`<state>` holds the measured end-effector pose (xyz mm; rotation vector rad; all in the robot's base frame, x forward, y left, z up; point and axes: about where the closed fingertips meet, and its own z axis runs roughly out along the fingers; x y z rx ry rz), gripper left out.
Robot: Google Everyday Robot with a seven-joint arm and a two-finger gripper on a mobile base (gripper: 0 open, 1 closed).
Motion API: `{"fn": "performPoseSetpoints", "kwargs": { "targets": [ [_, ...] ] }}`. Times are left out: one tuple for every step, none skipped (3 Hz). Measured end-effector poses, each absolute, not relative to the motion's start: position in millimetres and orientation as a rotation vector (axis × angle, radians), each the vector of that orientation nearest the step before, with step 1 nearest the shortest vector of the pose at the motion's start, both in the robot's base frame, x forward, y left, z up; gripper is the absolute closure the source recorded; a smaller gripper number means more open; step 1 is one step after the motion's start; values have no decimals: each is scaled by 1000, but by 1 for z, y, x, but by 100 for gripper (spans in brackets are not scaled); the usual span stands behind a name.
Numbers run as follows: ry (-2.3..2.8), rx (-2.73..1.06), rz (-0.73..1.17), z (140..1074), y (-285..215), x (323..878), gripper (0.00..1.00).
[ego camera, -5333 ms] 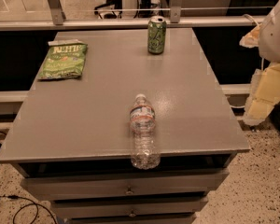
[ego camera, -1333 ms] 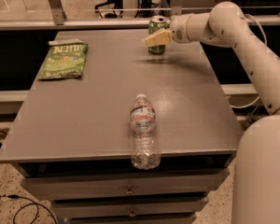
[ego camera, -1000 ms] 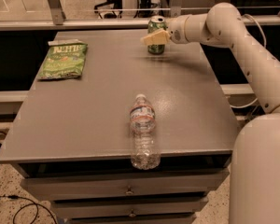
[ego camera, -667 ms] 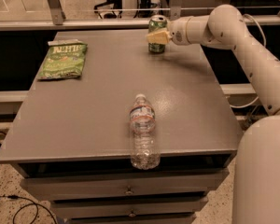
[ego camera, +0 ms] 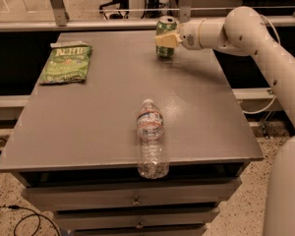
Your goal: Move green can near water bottle
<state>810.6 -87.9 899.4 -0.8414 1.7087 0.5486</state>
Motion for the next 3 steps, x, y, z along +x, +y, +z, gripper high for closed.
{"fn": "performPoseSetpoints", "kwargs": {
  "targets": [
    [1625, -854, 627, 939, -90, 768, 100],
    [1625, -854, 627, 939, -90, 768, 100],
    [1618, -875, 659, 938, -82, 755, 100]
  ]
}}
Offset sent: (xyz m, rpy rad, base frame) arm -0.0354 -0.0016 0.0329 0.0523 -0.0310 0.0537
